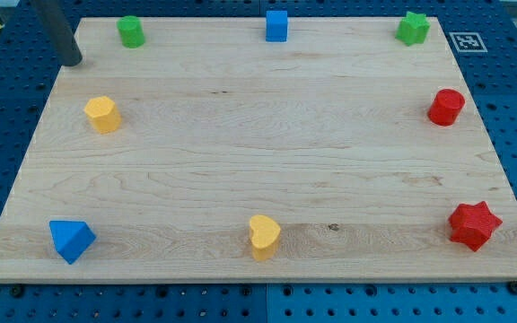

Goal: Move the green circle diagonally bottom right to the yellow hexagon

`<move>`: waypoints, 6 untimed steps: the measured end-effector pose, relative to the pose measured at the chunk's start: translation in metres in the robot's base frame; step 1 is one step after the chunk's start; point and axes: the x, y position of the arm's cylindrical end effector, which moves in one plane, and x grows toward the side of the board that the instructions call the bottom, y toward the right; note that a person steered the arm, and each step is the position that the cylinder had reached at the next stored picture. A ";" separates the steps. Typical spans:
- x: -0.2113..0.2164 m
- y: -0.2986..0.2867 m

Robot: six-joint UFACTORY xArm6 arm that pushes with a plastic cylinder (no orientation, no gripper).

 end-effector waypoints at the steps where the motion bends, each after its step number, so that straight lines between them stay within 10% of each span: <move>1: -0.063 0.000; 6: -0.054 0.092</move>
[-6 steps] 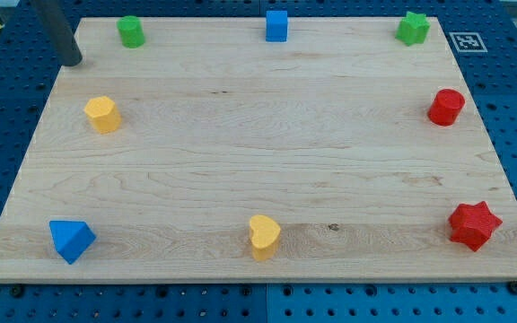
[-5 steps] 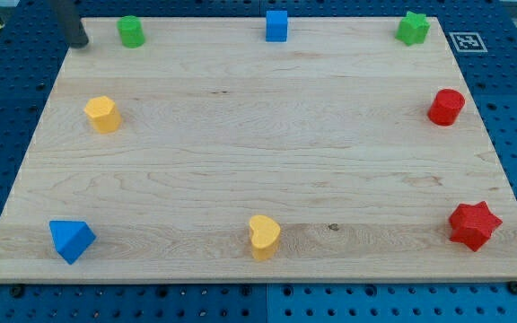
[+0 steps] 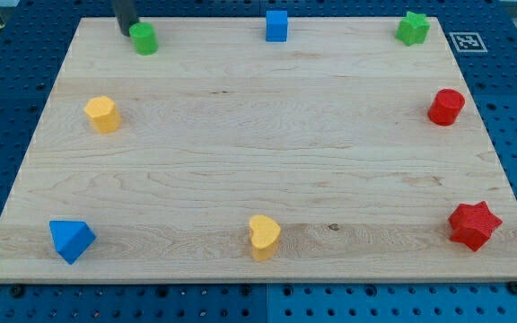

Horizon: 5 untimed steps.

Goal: Move the green circle diagonally bottom right to the yellow hexagon

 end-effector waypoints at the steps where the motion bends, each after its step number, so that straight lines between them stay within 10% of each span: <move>1: 0.020 0.034; 5: 0.135 0.097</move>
